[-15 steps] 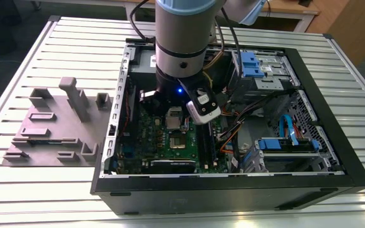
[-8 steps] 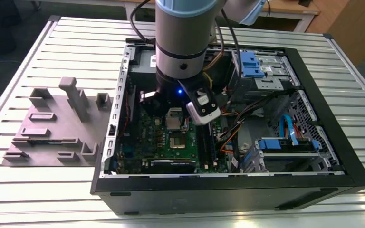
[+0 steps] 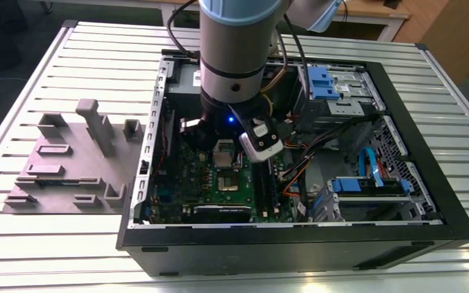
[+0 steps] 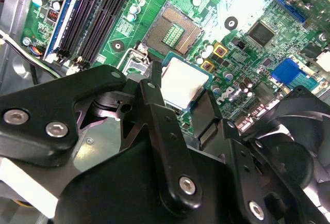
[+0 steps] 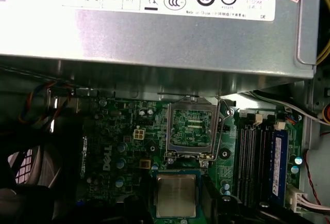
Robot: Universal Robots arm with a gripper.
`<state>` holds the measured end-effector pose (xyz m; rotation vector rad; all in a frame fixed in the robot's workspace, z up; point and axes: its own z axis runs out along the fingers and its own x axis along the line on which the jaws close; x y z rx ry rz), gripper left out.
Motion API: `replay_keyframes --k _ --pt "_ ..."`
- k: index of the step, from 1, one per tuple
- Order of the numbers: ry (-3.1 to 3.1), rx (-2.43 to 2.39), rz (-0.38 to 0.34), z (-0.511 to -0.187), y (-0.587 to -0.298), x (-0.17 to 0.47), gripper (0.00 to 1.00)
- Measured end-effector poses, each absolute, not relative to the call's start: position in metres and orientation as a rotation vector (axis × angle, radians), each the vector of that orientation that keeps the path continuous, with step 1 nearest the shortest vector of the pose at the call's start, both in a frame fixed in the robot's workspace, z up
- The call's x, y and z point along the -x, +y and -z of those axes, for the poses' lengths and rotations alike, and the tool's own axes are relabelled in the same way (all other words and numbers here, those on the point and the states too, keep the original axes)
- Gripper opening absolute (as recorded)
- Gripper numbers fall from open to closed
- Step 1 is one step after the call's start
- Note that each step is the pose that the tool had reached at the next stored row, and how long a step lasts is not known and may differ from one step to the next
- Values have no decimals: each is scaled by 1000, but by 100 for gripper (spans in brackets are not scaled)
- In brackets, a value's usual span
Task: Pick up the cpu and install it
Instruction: 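Place the cpu into insertion slot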
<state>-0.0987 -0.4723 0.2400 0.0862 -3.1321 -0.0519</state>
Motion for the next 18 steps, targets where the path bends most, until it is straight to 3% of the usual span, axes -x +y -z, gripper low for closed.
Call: replay_keyframes --k 18 --pt "-3132 -86 51 -233 -474 96 47"
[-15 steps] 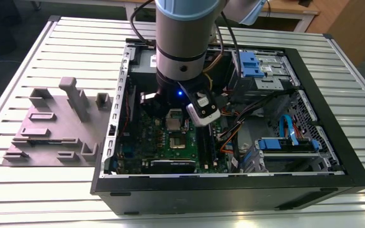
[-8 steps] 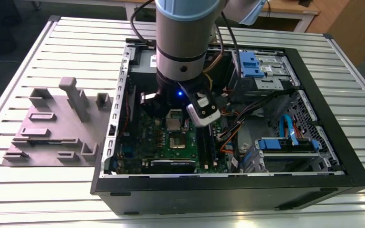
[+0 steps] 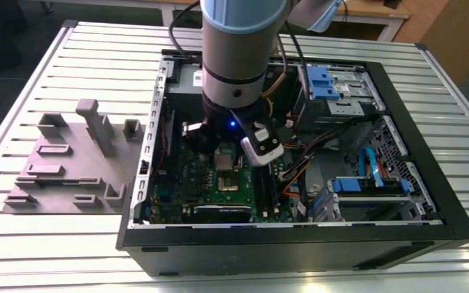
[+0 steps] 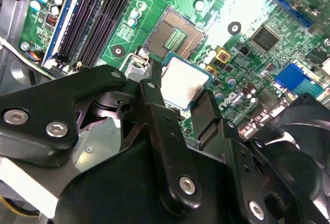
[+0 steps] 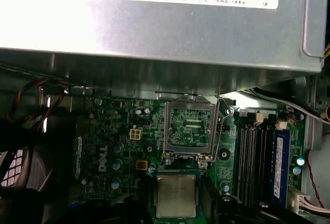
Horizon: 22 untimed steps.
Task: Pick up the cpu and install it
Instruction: 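Place the cpu into insertion slot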
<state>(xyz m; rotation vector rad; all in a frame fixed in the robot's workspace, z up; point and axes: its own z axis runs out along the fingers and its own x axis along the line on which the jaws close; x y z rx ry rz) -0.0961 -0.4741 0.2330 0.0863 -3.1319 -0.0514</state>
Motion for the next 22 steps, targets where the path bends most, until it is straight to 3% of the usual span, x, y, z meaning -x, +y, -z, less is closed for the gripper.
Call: replay_keyframes --k 22 --pt "-3132 -86 51 -227 -480 94 47"
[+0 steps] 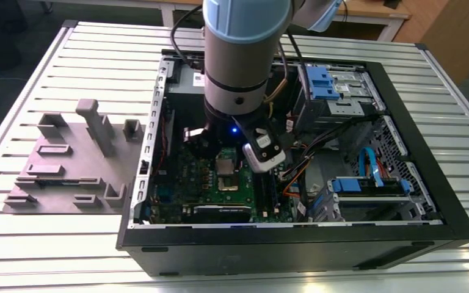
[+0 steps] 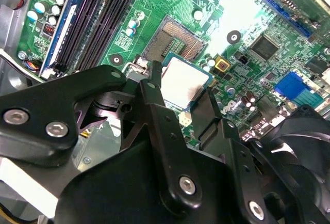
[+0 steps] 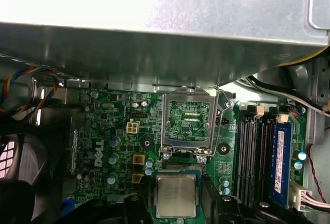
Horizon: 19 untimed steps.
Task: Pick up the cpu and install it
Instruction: 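Place the cpu into insertion slot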
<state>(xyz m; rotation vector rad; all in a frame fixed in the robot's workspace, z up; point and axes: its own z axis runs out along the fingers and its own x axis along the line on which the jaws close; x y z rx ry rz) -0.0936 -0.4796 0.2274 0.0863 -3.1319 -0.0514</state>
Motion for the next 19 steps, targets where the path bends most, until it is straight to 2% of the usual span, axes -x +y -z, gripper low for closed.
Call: replay_keyframes --k 19 --pt "-3133 -55 49 -219 -486 89 47"
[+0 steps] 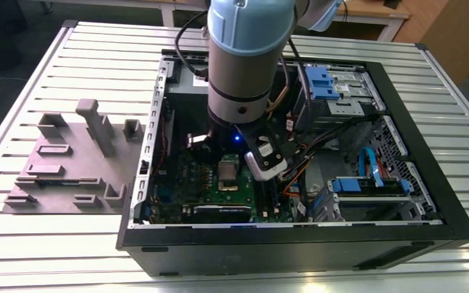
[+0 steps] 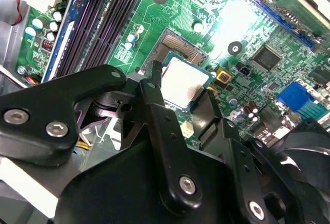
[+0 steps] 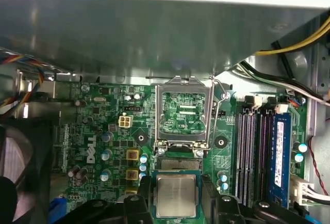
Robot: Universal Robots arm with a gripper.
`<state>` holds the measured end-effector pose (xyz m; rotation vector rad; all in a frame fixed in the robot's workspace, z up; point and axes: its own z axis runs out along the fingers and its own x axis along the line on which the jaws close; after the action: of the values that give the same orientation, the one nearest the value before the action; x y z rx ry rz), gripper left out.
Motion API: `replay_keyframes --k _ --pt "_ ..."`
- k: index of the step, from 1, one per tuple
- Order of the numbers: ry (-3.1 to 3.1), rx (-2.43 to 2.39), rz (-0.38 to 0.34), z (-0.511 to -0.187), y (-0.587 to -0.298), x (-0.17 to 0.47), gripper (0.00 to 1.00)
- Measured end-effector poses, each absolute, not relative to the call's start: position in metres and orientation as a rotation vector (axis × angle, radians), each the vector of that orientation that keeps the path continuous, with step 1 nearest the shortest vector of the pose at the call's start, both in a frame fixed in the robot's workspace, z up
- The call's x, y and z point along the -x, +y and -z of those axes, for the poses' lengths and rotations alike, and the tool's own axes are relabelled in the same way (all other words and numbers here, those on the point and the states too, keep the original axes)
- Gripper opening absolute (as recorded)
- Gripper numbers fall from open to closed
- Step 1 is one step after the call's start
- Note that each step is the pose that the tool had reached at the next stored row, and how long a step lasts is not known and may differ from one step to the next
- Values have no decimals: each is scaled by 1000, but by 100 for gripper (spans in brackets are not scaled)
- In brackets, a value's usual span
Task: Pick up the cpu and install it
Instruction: 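Place the cpu into insertion slot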
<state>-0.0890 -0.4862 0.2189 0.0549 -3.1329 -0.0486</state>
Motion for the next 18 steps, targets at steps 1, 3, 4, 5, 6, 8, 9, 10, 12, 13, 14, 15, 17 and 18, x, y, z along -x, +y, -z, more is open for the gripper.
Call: replay_keyframes --k 1,3,4,5,6,8,9,10,12,13,14,15,17,18 --pt "-3133 -55 49 -219 -486 89 47" --pt "-3134 -54 48 -218 -486 89 47" --pt "-3135 -55 48 -217 -486 89 47" --pt "-3138 -55 48 -217 -486 89 47" --pt "-3142 -55 48 -216 -486 89 47" --pt "-3149 -55 47 -214 -486 89 47" --pt "-3153 -55 47 -213 -486 89 47" --pt "-3156 -55 48 -212 -486 89 47" --pt "-3160 -54 47 -210 -486 89 47" --pt "-3160 -52 48 -209 -486 89 47" --pt "-3160 -49 47 -208 -486 89 47" --pt "-3160 -40 47 -207 -486 89 47" --pt "-3160 -19 47 -207 -486 89 47" --pt "-3161 -9 47 -206 -486 89 47"
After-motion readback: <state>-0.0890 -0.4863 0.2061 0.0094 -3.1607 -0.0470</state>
